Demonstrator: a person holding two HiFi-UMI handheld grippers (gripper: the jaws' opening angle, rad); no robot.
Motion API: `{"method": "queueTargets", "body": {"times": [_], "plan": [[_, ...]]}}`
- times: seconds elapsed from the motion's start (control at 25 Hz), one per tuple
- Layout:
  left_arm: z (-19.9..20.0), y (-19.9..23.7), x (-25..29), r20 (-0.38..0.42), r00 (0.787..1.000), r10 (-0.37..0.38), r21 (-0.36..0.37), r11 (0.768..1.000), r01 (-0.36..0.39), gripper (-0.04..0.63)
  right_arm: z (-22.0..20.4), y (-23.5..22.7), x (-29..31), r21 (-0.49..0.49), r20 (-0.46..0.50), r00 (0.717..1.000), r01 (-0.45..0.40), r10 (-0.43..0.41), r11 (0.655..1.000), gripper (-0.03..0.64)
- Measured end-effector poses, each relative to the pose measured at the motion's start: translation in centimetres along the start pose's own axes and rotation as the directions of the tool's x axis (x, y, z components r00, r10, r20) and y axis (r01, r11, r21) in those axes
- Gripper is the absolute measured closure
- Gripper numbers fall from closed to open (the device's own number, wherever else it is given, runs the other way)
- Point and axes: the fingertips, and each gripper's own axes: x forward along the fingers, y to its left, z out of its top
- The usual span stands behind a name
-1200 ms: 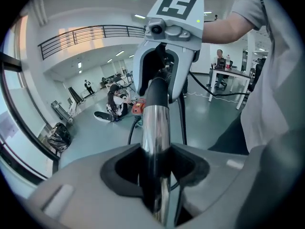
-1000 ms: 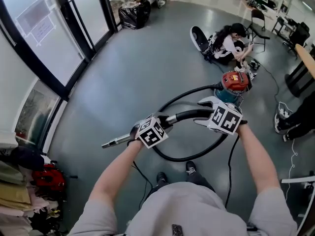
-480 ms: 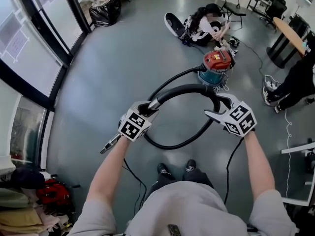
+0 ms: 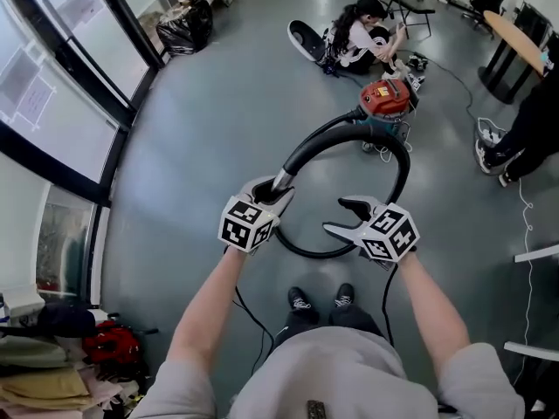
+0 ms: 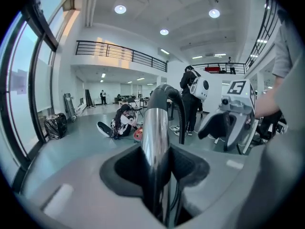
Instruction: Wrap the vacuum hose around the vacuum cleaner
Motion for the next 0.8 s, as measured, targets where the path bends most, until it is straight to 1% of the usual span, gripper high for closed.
{"method": "queueTargets", "body": {"times": [0.12, 0.24, 0.36, 0.52, 0.64, 0.8], "plan": [[1.6, -2.0, 0.9, 0.027, 0.999, -0.019, -0.057, 0.998, 0.020, 0.434, -0.9, 1.3, 1.1, 0.048, 0.015, 0.998, -0.066, 0.066, 0.997, 0.304], [3.1, -3.9, 2.5, 0.039, 0.999, -0.031, -0.090, 0.995, 0.034, 0.434, -1.8, 1.7, 2.2, 0.098, 0.035, 0.990, -0.137, 0.134, 0.986, 0.310], [4.6, -5.6, 4.1, 0.040, 0.998, -0.041, -0.097, 0.994, 0.045, 0.434, -3.4, 2.8, 3.7, 0.114, 0.020, 0.977, -0.214, 0.213, 0.970, 0.311], [6.5, -7.8, 5.5, 0.043, 0.997, -0.070, -0.079, 0.994, 0.073, 0.434, -5.1, 5.1, 5.8, 0.131, 0.012, 0.952, -0.306, 0.307, 0.943, 0.308], [8.0, -8.8, 6.8, 0.051, 0.995, -0.090, -0.072, 0.993, 0.094, 0.434, -4.6, 5.4, 6.7, 0.160, 0.063, 0.935, -0.355, 0.349, 0.921, 0.307], [9.7, -10.1, 8.2, 0.067, 0.992, -0.108, -0.067, 0.991, 0.112, 0.434, -3.7, 4.7, 6.9, 0.214, 0.177, 0.924, -0.373, 0.339, 0.903, 0.316]]}}
